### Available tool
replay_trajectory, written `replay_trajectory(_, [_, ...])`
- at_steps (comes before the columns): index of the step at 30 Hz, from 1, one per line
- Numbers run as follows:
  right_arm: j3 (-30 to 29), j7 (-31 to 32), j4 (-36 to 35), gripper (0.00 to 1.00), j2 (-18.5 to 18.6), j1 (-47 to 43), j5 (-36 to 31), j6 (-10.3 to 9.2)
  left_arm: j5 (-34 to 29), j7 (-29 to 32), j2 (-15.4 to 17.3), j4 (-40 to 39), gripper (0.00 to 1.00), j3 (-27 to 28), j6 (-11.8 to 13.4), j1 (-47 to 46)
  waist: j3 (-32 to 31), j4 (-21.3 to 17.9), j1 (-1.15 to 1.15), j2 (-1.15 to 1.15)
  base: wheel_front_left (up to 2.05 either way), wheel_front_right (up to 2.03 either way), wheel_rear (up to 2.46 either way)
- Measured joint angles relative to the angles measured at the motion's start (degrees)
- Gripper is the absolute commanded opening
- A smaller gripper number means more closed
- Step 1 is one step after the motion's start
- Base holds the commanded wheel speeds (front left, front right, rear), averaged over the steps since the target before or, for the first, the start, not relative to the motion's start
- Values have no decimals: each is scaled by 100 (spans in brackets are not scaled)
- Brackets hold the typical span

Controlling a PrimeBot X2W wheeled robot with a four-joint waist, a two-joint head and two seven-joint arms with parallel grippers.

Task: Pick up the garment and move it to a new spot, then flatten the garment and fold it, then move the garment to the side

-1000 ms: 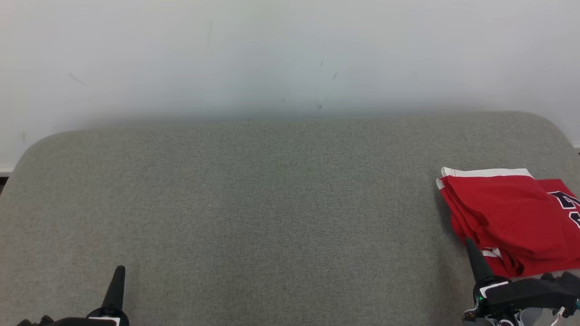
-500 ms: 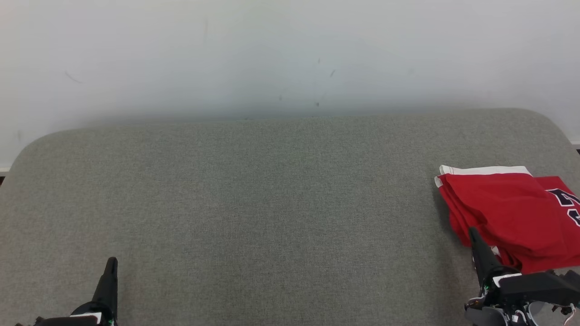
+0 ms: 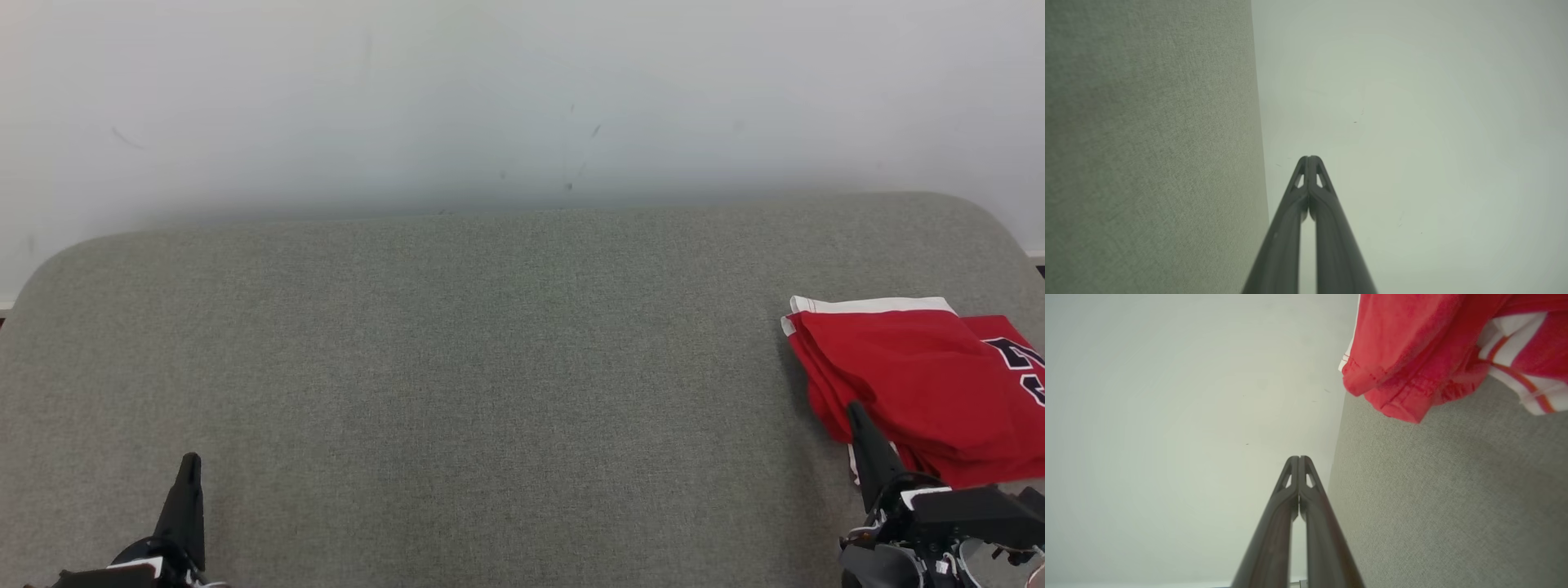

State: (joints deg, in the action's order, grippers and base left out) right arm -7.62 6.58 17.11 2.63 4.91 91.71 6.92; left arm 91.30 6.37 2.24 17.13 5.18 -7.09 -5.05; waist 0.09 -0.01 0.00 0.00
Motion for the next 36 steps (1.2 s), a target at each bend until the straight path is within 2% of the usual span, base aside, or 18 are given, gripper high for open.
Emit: replay_trajectory(36, [1,-1,-2,0,-1,26,4,13,1,0,-1,0,0,-1,0,0,1,1,0,0,0,0,0])
